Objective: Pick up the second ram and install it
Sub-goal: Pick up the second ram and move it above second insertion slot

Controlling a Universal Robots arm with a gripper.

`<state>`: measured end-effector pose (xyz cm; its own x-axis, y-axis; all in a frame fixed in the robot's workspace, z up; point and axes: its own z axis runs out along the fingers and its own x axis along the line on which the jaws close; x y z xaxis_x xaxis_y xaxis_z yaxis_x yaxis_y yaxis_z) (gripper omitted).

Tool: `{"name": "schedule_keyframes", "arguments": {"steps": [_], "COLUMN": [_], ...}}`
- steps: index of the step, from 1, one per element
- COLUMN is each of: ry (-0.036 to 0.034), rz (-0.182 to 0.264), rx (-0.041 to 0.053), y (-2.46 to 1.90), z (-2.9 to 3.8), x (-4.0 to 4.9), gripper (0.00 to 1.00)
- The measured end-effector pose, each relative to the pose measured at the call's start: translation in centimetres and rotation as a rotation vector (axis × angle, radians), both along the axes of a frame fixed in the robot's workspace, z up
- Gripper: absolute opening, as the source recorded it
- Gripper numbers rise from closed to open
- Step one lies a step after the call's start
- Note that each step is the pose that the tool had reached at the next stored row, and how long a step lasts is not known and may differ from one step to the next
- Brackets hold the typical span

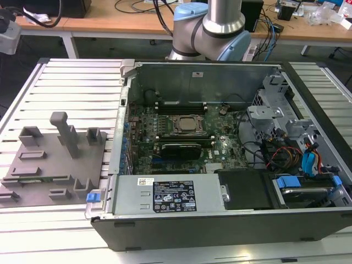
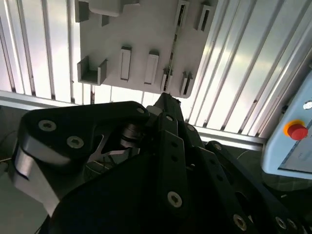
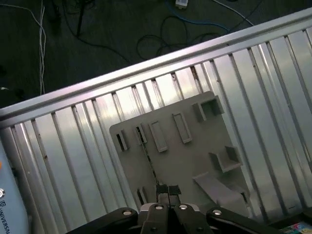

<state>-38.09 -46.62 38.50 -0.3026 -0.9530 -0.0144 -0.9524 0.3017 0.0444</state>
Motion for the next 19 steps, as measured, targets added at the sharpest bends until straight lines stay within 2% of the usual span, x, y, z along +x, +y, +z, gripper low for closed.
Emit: {"name": "schedule_keyframes", "arguments": {"steps": [10, 14, 19], "ry": [0.0000, 0.0000, 0.0000], "rz": [0.134, 0.228, 0.229], "rx": [0.0000, 0.0000, 0.0000], "y": [0.00, 0.00, 0.00], "z": [0.00, 0.00, 0.00], "x": [0.00, 0.00, 0.00], "gripper": [0.11, 0.11, 0.11]}}
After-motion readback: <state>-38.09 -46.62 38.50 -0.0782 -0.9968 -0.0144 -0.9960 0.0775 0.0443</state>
